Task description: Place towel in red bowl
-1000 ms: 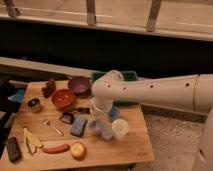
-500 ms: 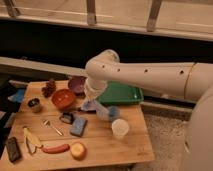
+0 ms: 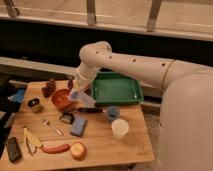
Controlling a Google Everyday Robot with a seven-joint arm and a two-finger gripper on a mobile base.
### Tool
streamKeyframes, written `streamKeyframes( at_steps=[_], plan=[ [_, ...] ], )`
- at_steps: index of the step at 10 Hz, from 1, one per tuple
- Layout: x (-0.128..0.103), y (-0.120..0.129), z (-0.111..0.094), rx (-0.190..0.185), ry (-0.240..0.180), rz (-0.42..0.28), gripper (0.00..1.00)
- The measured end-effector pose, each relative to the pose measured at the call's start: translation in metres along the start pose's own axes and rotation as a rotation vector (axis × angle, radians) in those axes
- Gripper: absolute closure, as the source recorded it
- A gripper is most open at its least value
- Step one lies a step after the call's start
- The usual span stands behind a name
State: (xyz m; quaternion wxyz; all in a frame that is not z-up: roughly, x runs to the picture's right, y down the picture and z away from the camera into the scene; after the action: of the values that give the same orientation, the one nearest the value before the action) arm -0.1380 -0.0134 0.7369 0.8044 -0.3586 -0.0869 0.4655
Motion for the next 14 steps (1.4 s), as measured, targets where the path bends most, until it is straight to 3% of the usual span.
streamKeyframes(
  at_steps=[2,3,5,7,8,10,12,14],
  plan=[
    [-0.012,0.010,0.003,-0.073,-0.024,-0.037,1.00],
    [-0.013,0.011,0.003,-0.081,-0.028,-0.042,1.00],
    [-0.009,0.009,0.004,-0.071,-0.018,-0.037,1.00],
    [-0.003,0.001,0.005,0.007,-0.022,-0.025,1.00],
    [-0.007,0.001,0.008,0.028,-0.027,-0.033,1.00],
    [-0.021,0.003,0.019,0.025,-0.033,-0.045,1.00],
    [-0.048,0.012,0.047,-0.010,-0.033,-0.072,1.00],
    [-0.055,0.008,0.073,-0.047,-0.023,-0.080,1.00]
  ],
)
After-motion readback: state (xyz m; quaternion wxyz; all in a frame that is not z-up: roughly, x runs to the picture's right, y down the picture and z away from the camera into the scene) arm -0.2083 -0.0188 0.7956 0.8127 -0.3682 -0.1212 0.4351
